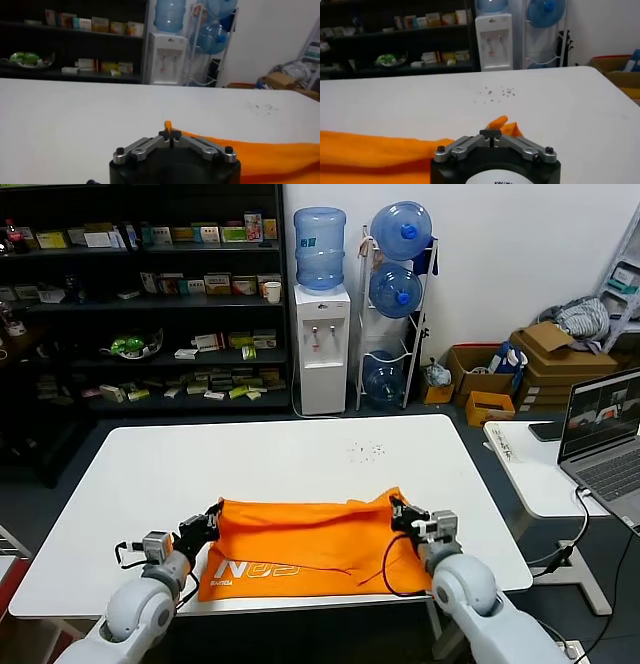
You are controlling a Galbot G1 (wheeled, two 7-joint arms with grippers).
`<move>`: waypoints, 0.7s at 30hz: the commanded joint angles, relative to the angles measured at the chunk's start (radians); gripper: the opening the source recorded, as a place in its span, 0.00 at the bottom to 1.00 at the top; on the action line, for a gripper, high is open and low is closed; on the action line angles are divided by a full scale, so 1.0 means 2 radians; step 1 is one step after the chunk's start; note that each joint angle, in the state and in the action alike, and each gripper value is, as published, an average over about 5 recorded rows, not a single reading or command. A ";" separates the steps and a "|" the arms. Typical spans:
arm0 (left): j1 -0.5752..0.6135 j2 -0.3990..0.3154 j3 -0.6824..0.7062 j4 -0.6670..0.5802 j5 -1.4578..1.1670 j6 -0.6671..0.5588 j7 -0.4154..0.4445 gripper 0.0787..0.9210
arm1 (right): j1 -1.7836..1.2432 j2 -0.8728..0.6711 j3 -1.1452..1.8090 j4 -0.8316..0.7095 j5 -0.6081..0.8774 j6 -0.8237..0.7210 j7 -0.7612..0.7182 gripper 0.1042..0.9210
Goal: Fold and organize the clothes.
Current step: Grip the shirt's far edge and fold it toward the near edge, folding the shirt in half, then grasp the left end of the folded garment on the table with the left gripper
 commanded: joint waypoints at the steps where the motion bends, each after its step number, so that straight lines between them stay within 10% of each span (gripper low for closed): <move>1: 0.074 0.009 -0.019 -0.052 0.014 -0.007 0.000 0.02 | -0.133 -0.055 0.029 0.141 0.011 -0.017 0.040 0.02; 7: 0.111 0.007 -0.034 -0.071 0.021 -0.003 0.006 0.05 | -0.165 -0.065 0.060 0.158 0.014 -0.033 0.053 0.04; 21: 0.114 -0.052 -0.054 0.005 0.042 -0.004 0.012 0.52 | -0.197 -0.043 0.131 0.146 0.008 -0.013 0.060 0.53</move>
